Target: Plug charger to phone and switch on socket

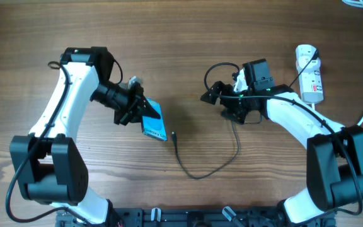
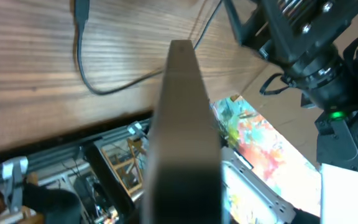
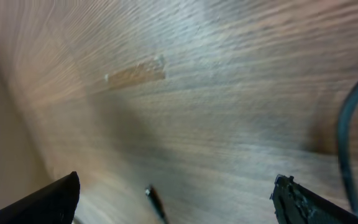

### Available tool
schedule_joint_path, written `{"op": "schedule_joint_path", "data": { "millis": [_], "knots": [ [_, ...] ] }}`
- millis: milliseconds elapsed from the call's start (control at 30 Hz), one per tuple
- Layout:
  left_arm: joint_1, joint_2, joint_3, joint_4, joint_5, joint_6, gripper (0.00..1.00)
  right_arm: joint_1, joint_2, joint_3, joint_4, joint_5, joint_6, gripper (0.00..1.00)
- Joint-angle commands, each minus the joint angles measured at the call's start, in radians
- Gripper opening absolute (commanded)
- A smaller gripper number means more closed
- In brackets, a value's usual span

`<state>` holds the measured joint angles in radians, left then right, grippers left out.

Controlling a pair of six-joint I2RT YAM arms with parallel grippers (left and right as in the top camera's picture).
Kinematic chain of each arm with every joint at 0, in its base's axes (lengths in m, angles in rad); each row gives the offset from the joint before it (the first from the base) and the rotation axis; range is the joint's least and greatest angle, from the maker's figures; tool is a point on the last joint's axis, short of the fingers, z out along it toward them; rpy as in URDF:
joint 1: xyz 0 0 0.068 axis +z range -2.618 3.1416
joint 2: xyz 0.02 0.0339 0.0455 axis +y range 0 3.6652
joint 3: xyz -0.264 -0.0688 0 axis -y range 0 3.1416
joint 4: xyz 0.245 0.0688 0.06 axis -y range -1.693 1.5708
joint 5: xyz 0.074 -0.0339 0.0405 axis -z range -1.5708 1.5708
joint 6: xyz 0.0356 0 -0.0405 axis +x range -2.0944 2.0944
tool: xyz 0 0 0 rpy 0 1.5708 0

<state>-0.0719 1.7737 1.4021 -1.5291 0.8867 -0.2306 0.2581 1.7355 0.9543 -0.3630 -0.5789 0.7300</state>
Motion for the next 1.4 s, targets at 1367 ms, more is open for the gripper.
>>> {"op": "schedule_joint_path", "data": {
  "millis": [1367],
  "knots": [
    [-0.251,-0.023,0.004,-0.156,0.501,-0.280,0.04,0.000,0.002,0.000,0.014,0.119,-0.019,1.00]
  ]
}}
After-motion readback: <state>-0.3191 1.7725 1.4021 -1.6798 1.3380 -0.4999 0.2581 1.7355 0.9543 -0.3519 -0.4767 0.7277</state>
